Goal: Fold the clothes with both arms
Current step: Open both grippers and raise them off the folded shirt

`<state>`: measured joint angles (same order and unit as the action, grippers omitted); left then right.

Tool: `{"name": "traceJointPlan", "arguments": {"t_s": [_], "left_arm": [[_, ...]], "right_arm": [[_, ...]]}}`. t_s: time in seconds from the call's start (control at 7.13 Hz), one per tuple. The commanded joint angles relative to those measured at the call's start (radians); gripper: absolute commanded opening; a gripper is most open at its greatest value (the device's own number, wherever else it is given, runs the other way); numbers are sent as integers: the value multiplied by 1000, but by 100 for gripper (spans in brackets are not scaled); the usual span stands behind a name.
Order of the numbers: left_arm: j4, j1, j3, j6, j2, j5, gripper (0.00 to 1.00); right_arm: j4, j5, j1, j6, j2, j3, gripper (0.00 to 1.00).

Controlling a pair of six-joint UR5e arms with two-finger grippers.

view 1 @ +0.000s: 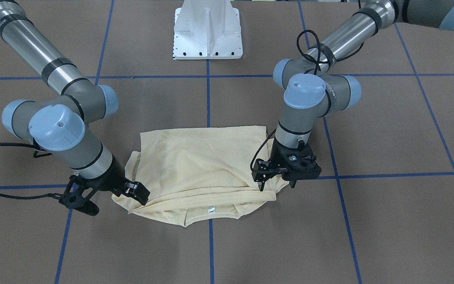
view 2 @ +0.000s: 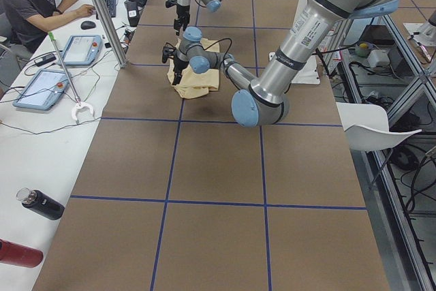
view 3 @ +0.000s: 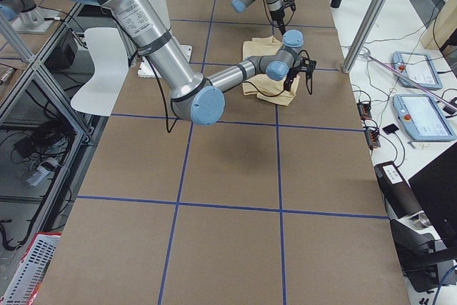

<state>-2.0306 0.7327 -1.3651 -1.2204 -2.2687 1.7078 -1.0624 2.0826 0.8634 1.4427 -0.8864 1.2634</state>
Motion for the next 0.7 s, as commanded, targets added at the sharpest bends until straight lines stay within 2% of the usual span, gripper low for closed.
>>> {"name": "traceJointPlan", "arguments": {"t_s": [0.0,0.14,0.28,0.42,0.56], "left_arm": [[51,20,-76,1,8,3,99],[141,20,-160,1,24,3,99],[182,20,-260,1,75,3,99],[203,20,-316,1,107,3,99],[211,19,-327,-7,106,3,99]], "right_arm": [[-8,-4,-12,2,-90,154,100],[-13,-9,-50,11,-176,276,100],[-14,-62,-117,40,-240,350,100],[-30,-106,-183,92,-265,394,100],[-34,-149,-238,123,-282,407,100]]}}
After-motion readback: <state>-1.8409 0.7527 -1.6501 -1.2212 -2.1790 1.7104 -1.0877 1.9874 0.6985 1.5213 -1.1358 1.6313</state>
